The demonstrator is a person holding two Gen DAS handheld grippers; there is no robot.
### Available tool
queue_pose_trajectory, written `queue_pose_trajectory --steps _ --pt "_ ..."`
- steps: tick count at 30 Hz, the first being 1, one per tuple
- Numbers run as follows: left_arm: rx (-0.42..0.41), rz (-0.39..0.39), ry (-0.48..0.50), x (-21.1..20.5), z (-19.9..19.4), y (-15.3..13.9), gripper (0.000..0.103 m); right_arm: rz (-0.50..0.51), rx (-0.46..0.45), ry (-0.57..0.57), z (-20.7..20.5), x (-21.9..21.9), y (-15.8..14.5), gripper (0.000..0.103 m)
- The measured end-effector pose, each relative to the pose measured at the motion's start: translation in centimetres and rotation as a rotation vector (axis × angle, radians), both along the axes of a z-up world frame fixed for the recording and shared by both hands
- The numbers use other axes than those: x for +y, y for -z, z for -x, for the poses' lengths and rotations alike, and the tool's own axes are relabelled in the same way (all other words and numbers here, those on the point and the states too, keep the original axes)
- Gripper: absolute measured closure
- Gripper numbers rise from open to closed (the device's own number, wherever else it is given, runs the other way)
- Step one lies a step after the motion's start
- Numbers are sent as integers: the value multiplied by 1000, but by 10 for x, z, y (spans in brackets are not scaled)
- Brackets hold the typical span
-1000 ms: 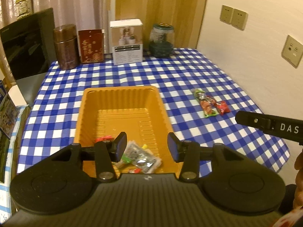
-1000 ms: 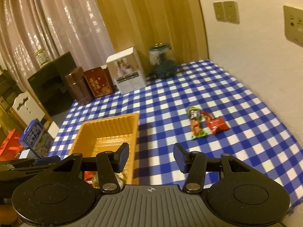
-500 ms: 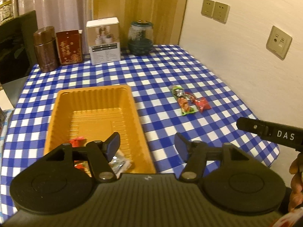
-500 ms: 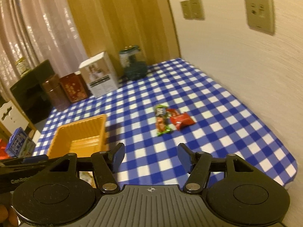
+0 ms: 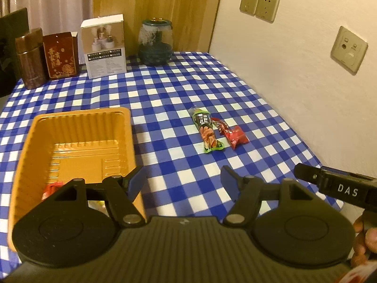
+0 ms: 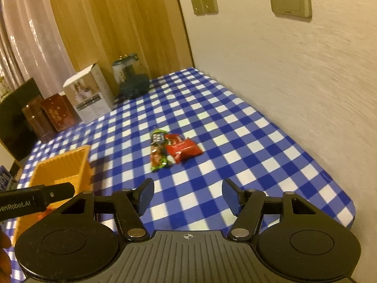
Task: Organize snacks
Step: 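Grasp the green stick snack with the left tool while the right grasps the red packet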
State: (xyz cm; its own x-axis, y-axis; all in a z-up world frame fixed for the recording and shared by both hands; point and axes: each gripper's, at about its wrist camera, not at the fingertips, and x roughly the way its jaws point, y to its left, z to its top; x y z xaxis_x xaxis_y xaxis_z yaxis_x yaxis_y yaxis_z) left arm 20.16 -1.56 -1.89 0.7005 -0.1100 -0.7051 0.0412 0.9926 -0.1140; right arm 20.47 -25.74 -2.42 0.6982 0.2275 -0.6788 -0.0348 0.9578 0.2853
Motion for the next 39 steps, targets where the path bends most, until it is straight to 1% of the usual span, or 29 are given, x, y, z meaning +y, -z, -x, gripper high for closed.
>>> queue_pose_trajectory --steps 3,6,13,21,24,28,29,34,39 --pt "2 13 -9 -1 -15 10 36 -28 10 -9 -15 -5 9 39" --pt "10 14 -21 -3 -30 20 36 8 -16 -29 -30 -4 15 39" --pt "18 23 -24 -10 -64 41 36 19 -16 -33 -68 -5 41 39" --pt "15 39 -8 -27 -101 63 36 23 -23 -119 -105 0 63 39" --pt "15 24 -8 -31 -114 67 36 56 -40 -157 -116 3 70 39" --pt "-7 -43 7 -35 -129 68 36 63 -23 -201 -129 6 84 39" --pt "-8 -49 4 -34 -132 68 36 66 -23 -213 -131 8 86 39" --pt "8 -23 -22 -26 -143 75 36 80 -27 -269 -142 13 98 39" --pt "27 -33 -19 -24 -147 80 36 64 -20 -287 -153 17 105 39"
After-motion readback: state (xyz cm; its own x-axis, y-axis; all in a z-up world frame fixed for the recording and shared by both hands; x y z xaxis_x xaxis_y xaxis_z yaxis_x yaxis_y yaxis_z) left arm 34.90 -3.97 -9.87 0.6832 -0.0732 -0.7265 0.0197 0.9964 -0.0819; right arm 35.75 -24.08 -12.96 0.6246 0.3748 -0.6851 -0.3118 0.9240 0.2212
